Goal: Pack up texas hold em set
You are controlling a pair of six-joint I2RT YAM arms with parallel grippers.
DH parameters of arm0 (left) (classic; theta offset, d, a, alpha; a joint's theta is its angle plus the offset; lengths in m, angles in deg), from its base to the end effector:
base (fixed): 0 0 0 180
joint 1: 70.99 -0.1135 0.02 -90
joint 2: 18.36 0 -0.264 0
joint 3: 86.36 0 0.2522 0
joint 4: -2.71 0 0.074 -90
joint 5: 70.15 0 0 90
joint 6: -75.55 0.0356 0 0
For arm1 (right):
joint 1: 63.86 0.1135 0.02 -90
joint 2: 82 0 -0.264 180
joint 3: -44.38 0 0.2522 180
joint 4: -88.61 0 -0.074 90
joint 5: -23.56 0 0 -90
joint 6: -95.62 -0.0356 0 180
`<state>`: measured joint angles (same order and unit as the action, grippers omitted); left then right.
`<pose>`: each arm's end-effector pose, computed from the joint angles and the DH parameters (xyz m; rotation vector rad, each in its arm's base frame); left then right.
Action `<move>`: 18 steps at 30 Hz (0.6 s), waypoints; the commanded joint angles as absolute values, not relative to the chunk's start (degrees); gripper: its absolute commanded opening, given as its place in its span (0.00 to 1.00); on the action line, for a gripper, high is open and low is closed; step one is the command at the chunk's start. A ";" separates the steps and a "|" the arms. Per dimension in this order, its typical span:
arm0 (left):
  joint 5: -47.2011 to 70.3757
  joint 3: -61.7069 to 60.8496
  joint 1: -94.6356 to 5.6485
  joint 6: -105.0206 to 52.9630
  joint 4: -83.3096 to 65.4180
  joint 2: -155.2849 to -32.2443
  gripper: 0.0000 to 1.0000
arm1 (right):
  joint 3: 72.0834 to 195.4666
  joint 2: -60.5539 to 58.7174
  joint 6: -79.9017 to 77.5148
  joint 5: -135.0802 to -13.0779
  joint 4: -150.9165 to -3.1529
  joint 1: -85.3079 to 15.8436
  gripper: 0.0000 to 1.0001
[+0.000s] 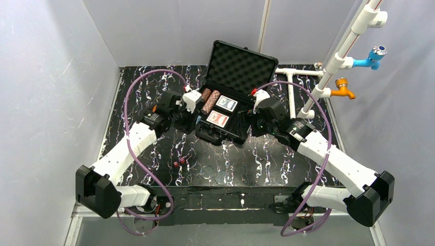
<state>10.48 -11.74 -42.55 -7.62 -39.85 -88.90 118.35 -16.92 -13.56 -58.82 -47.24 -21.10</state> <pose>0.2338 -0.1332 0.3125 0.7693 2.1253 -0.3861 0.1847 0.1643 0.3288 -0.3782 2.1861 0.4641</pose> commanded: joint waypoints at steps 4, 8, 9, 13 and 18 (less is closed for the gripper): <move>12.72 -3.59 -45.70 -8.91 -38.77 -95.35 0.00 | 117.80 -18.54 -11.83 -56.39 -47.75 -21.23 0.98; 12.15 0.07 -46.11 -8.77 -39.06 -99.20 0.00 | 117.04 -19.14 -11.78 -56.12 -48.17 -21.23 0.98; 12.37 0.91 -46.15 -8.70 -39.04 -99.94 0.00 | 116.91 -19.28 -11.78 -56.03 -48.22 -21.23 0.98; 13.26 4.39 -46.77 -7.62 -39.17 -104.24 0.00 | 116.13 -19.83 -11.79 -55.81 -48.60 -21.23 0.98; 14.41 8.10 -48.23 -6.24 -39.57 -110.70 0.00 | 115.51 -20.23 -12.13 -56.24 -48.71 -21.23 0.98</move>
